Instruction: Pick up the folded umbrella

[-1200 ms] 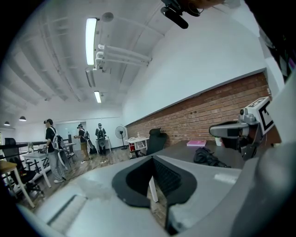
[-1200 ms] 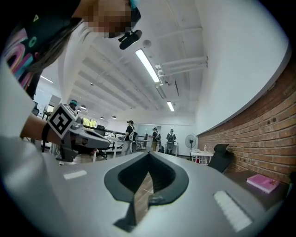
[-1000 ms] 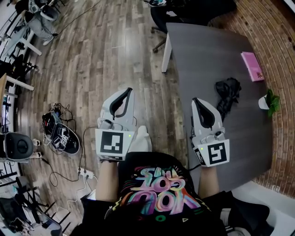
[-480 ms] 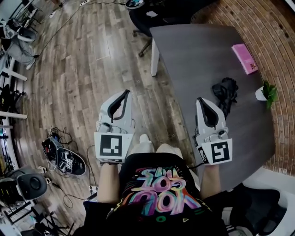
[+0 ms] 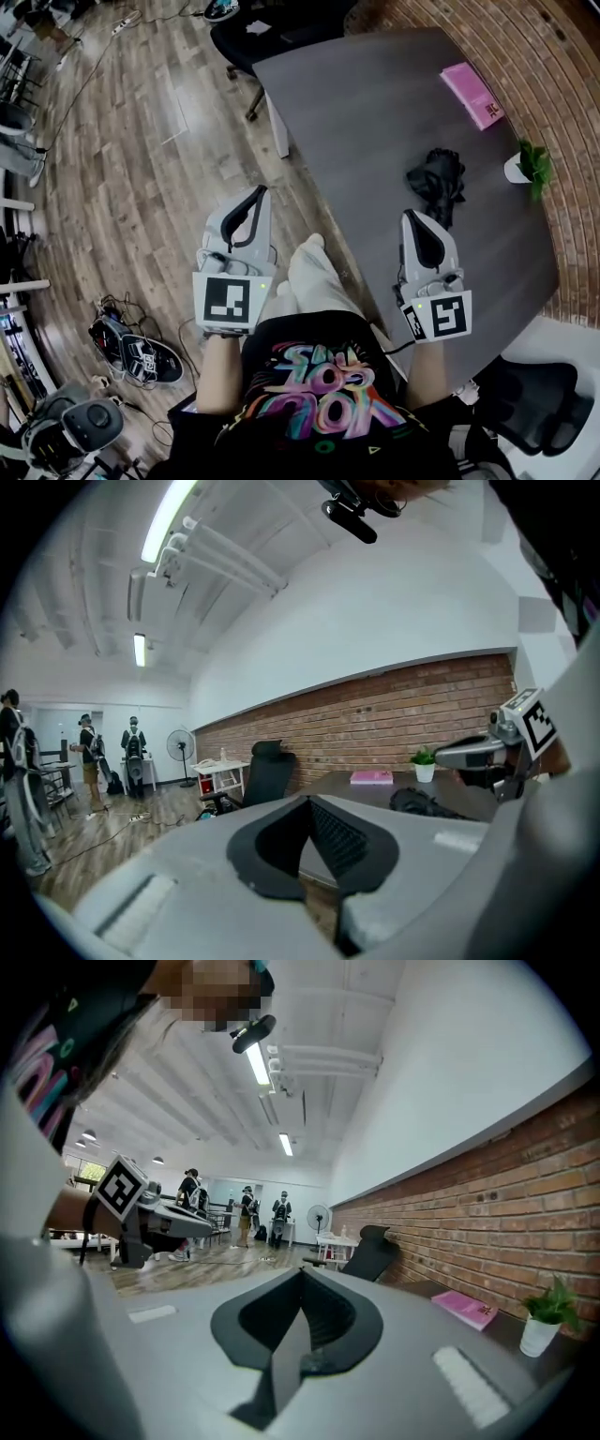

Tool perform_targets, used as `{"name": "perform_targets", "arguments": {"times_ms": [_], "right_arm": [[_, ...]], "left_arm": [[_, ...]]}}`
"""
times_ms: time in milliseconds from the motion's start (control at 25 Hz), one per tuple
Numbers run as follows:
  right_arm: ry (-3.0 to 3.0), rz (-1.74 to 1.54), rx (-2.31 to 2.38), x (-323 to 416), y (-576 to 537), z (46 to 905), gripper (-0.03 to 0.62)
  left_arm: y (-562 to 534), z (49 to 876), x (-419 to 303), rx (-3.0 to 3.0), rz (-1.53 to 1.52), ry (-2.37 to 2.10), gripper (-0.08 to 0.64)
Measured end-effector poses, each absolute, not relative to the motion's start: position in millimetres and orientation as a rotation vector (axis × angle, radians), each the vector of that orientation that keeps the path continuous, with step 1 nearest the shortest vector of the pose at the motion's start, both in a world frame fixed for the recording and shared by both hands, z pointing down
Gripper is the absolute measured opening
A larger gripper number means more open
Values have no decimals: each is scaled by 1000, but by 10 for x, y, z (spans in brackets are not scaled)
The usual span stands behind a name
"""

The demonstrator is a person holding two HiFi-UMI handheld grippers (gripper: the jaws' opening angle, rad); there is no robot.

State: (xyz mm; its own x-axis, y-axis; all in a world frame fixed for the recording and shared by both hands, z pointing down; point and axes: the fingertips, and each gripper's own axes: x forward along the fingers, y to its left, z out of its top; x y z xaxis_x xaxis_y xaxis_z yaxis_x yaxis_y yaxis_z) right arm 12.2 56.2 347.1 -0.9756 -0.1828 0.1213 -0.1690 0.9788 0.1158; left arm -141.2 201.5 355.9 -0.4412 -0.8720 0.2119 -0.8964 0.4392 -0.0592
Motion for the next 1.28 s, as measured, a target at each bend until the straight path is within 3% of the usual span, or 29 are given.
{"name": "perform_targets", "arguments": {"times_ms": [520,1280], "right_arm": [[-2965,-53,611,-181,-734,3520,0],[-2702,25,1323,1152,-1418,3425,0]], "left_arm": [[81,3426,-1860,1947,311,-2319,2],[-1453,3202,-617,2571,329,-1787,2]]}}
